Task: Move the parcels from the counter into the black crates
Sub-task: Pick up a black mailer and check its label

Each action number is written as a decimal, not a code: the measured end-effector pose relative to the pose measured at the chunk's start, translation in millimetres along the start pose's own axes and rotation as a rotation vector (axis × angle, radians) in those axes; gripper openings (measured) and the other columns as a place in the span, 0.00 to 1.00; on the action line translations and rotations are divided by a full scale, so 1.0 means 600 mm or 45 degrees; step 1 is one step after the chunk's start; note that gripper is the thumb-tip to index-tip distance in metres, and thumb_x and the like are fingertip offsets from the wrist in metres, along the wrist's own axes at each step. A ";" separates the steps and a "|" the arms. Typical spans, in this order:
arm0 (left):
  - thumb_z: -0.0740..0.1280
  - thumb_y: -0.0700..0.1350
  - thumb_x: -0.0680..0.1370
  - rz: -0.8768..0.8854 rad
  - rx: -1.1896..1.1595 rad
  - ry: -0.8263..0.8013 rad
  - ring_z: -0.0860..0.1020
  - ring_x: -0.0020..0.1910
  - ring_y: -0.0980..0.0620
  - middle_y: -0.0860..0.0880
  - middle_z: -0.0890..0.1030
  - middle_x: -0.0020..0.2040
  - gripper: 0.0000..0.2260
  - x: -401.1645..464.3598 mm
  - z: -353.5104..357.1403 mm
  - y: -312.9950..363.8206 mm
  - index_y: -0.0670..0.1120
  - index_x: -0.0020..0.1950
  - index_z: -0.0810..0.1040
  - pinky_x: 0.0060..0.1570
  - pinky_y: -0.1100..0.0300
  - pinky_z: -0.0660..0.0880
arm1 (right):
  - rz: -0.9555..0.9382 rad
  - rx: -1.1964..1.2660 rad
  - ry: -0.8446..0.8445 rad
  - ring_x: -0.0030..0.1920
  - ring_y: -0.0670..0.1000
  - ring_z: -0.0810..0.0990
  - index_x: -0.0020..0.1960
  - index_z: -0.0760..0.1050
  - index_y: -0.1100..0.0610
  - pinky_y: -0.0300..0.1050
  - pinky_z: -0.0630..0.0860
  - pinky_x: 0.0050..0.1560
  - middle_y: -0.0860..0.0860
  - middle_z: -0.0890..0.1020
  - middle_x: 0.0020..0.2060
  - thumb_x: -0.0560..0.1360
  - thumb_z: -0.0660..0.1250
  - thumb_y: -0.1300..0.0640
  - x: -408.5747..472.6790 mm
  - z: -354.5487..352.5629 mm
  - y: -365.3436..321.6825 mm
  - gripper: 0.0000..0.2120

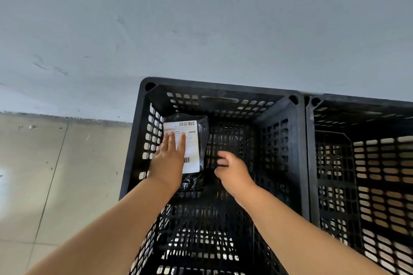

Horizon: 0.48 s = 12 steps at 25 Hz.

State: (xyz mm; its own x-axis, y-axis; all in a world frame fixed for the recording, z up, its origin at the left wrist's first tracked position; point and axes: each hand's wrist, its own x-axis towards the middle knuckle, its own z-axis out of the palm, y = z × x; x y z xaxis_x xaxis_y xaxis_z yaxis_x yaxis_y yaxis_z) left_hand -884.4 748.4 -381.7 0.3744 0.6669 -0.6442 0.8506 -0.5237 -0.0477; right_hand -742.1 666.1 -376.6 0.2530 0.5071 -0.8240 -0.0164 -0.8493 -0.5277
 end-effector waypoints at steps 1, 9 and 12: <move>0.68 0.39 0.76 0.031 -0.007 0.011 0.42 0.78 0.46 0.42 0.40 0.79 0.45 -0.019 -0.012 0.002 0.45 0.77 0.34 0.73 0.57 0.54 | 0.001 -0.051 0.002 0.53 0.48 0.74 0.72 0.66 0.54 0.35 0.70 0.43 0.52 0.74 0.62 0.78 0.61 0.66 -0.015 -0.017 -0.007 0.23; 0.62 0.44 0.79 0.140 -0.124 0.085 0.73 0.61 0.47 0.48 0.75 0.62 0.28 -0.170 -0.175 0.001 0.49 0.77 0.55 0.55 0.53 0.75 | -0.098 -0.304 0.010 0.51 0.51 0.79 0.66 0.72 0.54 0.42 0.74 0.49 0.49 0.79 0.53 0.78 0.61 0.60 -0.203 -0.108 -0.112 0.17; 0.60 0.45 0.80 0.128 -0.218 0.144 0.74 0.63 0.48 0.51 0.75 0.65 0.20 -0.233 -0.243 -0.006 0.53 0.72 0.65 0.57 0.54 0.74 | -0.197 -0.465 0.040 0.51 0.51 0.80 0.67 0.71 0.52 0.45 0.76 0.52 0.47 0.77 0.54 0.80 0.59 0.57 -0.292 -0.125 -0.145 0.16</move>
State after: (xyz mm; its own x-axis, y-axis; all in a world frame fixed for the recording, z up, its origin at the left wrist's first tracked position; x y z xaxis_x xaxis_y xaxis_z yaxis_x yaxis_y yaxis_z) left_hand -886.3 734.2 -180.3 0.4912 0.6762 -0.5490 0.8536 -0.4993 0.1486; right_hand -712.1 640.1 -171.1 0.2547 0.6334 -0.7307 0.3678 -0.7623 -0.5326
